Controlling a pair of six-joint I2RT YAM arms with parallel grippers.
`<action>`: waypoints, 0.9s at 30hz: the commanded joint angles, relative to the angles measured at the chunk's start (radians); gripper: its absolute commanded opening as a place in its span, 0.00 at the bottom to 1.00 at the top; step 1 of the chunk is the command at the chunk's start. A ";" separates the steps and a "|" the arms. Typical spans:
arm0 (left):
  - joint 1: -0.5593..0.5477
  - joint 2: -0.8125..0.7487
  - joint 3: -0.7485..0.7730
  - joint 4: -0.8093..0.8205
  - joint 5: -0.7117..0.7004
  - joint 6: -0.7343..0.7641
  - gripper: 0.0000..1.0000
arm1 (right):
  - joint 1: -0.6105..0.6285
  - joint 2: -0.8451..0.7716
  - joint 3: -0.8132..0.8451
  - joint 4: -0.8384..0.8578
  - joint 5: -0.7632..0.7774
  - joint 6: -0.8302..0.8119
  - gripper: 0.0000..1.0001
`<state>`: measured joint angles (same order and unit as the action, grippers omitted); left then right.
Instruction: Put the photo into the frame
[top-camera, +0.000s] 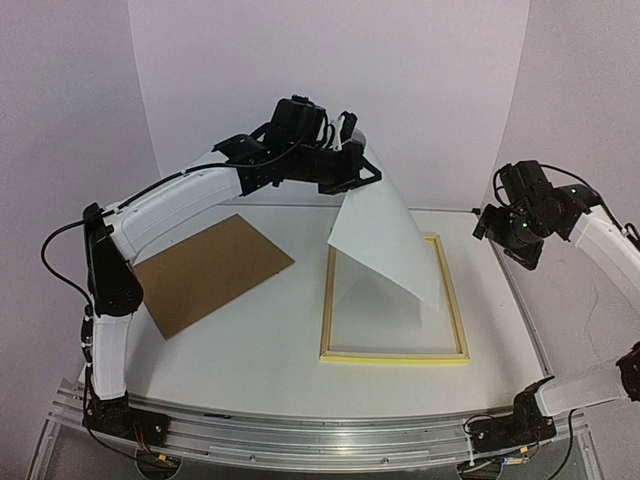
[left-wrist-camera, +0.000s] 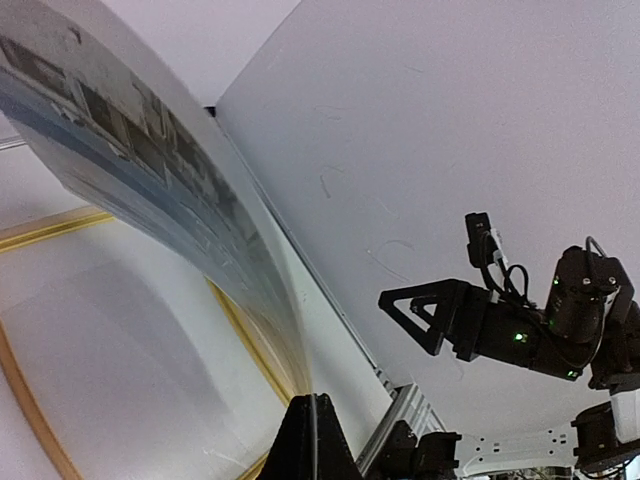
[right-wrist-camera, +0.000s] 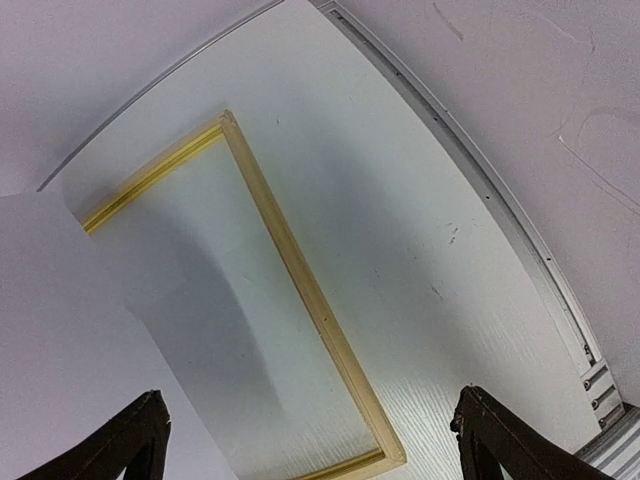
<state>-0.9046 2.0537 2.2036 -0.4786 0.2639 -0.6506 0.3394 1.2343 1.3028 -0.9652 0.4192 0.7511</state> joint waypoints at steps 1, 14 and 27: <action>0.010 0.100 0.112 0.097 0.169 -0.070 0.00 | -0.033 -0.058 -0.016 -0.006 -0.004 0.024 0.96; 0.072 0.296 0.072 0.314 0.434 -0.236 0.00 | -0.041 -0.175 -0.013 -0.034 -0.011 0.042 0.95; 0.098 0.227 -0.380 0.200 0.262 -0.191 0.00 | -0.040 -0.097 -0.035 -0.054 -0.010 0.001 0.95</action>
<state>-0.8188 2.3325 1.8568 -0.2338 0.6017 -0.8654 0.3008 1.1201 1.2833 -1.0040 0.4004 0.7751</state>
